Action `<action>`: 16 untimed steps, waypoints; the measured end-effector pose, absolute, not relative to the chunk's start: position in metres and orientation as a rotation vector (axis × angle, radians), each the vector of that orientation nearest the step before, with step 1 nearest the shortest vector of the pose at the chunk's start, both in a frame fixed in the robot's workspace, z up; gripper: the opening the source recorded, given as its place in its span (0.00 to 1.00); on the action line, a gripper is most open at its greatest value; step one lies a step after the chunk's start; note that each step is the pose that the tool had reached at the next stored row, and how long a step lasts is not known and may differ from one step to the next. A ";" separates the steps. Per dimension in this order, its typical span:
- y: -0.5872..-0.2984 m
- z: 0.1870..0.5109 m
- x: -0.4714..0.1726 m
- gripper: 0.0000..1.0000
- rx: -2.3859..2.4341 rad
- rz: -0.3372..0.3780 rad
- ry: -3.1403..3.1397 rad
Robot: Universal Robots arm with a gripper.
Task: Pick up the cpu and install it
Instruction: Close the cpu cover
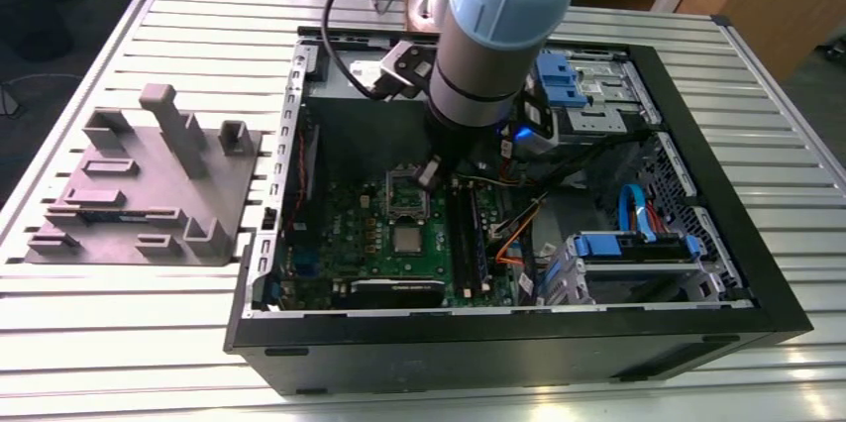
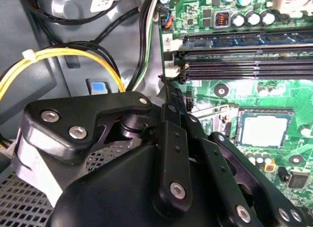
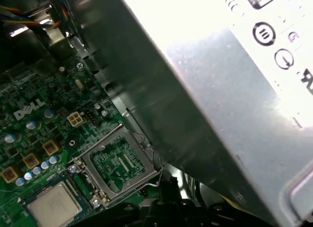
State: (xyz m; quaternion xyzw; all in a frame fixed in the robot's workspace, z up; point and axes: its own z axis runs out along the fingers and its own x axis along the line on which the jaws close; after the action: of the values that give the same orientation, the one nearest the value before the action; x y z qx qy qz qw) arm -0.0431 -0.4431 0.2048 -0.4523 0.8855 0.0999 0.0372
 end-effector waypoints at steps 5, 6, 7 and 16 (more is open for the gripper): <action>-0.443 0.211 -0.044 0.10 -1.393 0.290 2.724; -0.443 0.212 -0.044 0.10 -1.393 0.286 2.725; -0.443 0.213 -0.044 0.10 -1.395 0.279 2.728; -0.443 0.223 -0.045 0.10 -1.409 0.216 2.751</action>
State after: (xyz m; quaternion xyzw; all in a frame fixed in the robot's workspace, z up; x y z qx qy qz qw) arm -0.0446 -0.4427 0.2232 -0.4546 0.8877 0.0697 0.0215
